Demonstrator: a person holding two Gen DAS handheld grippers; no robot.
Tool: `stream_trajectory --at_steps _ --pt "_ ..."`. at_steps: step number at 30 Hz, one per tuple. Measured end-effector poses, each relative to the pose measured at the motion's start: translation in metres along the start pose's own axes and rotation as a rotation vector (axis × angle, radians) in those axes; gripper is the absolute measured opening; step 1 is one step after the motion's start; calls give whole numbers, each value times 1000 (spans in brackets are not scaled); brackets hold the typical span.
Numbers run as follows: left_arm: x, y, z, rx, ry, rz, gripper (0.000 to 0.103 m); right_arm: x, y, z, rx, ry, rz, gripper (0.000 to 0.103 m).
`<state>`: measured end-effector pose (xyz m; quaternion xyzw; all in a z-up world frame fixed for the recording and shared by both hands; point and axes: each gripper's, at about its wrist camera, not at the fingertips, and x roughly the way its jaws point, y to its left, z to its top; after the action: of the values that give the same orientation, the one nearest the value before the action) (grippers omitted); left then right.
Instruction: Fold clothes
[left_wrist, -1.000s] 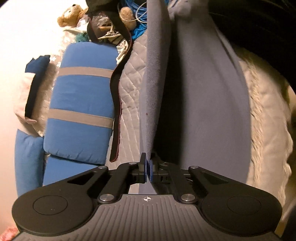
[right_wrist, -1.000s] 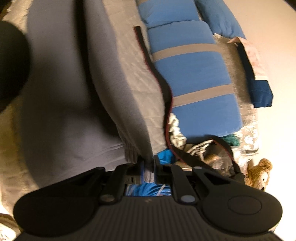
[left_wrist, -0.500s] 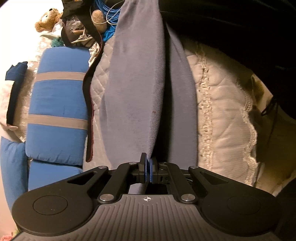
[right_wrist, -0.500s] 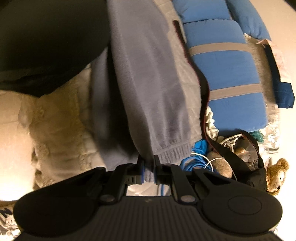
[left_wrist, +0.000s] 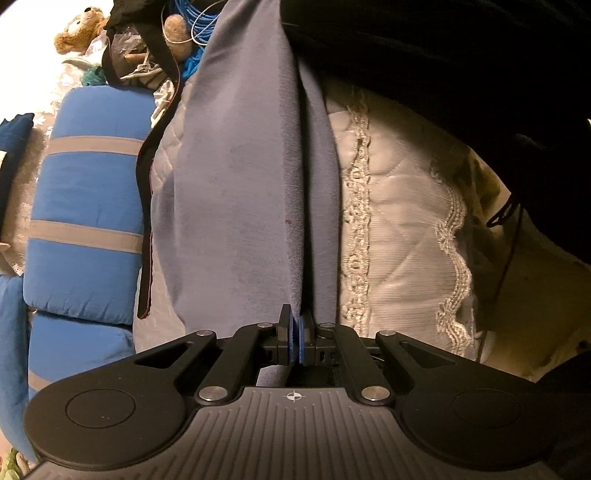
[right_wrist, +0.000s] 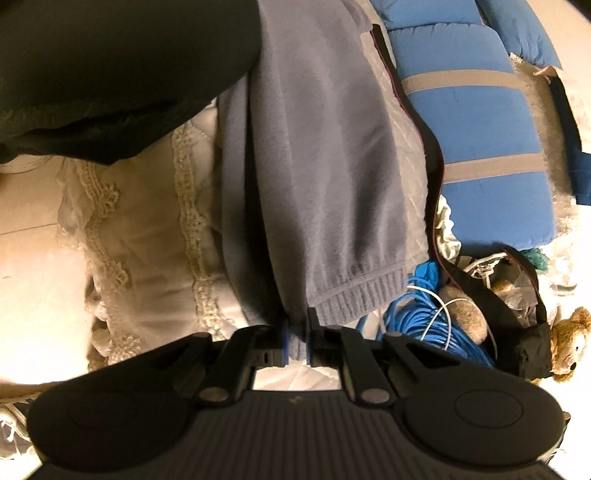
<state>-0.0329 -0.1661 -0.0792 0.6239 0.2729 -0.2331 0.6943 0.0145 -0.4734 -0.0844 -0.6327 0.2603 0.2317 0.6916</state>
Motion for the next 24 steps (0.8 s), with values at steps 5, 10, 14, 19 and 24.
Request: stream_trajectory --at_steps 5,10,14,19,24 --pt "3 0 -1 -8 -3 -5 2 9 3 3 -10 9 4 8" --pt "3 -2 -3 -10 -9 7 3 14 1 3 3 12 20 9" --pt "3 -4 -3 -16 -7 16 3 16 1 2 27 6 30 9" --pt "2 -6 -3 -9 -6 32 3 16 1 2 56 6 30 9" --pt "3 -15 -4 25 -9 68 2 13 8 3 31 19 0 12"
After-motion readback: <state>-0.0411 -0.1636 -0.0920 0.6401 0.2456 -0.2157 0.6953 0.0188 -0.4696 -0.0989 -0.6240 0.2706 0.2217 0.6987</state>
